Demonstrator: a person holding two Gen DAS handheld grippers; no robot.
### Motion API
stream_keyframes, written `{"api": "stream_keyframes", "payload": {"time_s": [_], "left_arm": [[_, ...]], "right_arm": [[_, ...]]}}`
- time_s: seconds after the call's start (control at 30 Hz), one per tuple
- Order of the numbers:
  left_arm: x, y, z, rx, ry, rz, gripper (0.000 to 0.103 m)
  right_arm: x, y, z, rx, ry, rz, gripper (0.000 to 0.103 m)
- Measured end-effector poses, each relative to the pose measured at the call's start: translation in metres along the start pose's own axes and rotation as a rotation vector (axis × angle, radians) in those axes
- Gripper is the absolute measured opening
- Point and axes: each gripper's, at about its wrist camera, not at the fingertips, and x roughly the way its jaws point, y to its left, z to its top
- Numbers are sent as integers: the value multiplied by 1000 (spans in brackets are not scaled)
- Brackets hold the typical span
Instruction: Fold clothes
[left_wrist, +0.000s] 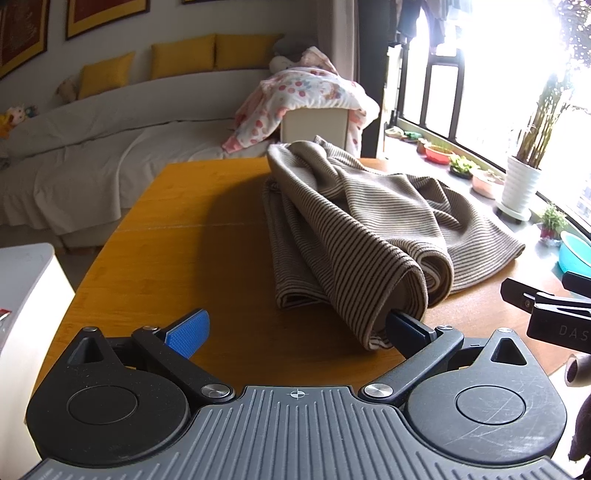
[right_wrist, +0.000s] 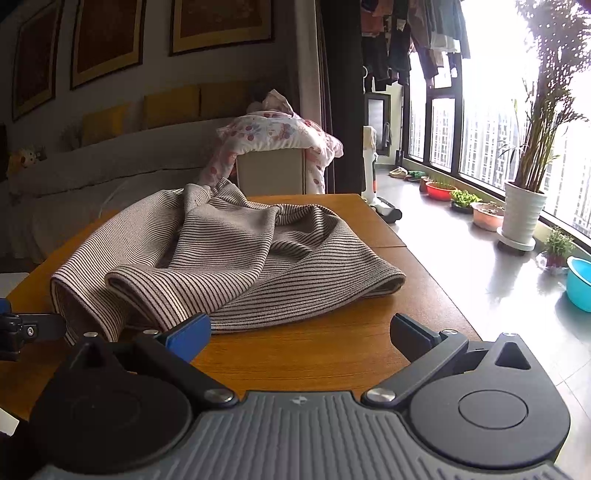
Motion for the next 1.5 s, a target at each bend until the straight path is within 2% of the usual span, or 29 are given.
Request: {"api": "stream_keyframes", "payload": {"time_s": [1.03,1.5], "left_arm": [[-15,4,5,5,-33,18,103],[-8,3,9,33,-23,16,103]], "right_arm": [[-11,1,9,-4,-36,35,103],[-5,-3,9,2,-7,46,103]]}}
